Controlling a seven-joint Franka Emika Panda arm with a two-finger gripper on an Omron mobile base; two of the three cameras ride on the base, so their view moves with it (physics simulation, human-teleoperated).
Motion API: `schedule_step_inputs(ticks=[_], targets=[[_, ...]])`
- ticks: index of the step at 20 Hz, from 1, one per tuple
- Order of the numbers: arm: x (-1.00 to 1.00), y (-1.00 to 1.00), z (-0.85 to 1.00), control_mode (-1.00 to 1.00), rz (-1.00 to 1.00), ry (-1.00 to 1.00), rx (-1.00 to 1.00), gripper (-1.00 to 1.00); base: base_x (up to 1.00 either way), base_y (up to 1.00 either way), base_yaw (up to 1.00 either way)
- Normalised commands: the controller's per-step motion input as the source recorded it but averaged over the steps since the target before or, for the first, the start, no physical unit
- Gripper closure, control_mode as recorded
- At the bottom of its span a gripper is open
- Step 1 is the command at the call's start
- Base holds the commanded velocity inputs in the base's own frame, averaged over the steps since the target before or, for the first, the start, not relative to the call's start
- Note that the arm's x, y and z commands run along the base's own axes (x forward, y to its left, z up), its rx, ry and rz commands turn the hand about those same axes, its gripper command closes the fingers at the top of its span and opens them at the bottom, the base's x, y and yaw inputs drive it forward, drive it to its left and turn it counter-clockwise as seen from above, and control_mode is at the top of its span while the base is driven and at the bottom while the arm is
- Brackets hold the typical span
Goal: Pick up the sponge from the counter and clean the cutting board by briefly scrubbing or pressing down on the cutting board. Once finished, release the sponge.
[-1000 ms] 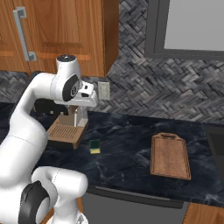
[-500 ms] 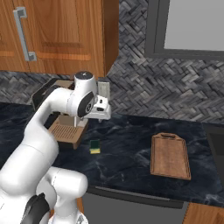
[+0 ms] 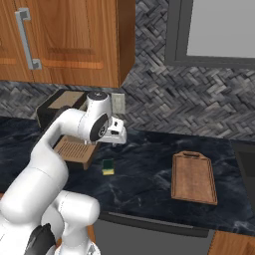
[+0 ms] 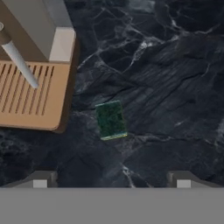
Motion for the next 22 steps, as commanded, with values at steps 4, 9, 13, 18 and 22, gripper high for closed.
schedule_step_inputs(ticks=[4,9,13,18,22], targets=[[0.0,0.0,-0.43,-1.0,0.0,0.0,0.0,-1.0,0.0,0.0,0.0],[0.0,0.02,-0.53,-1.0,0.0,0.02,0.0,-1.0,0.0,0.0,0.0],[0.0,0.09,-0.48,-1.0,0.0,0.02,0.0,-1.0,0.0,0.0,0.0],[0.0,0.13,-0.38,-1.0,0.0,0.03,0.0,-1.0,0.0,0.0,0.0],[0.0,0.14,-0.38,-1.0,0.0,0.04,0.0,-1.0,0.0,0.0,0.0]])
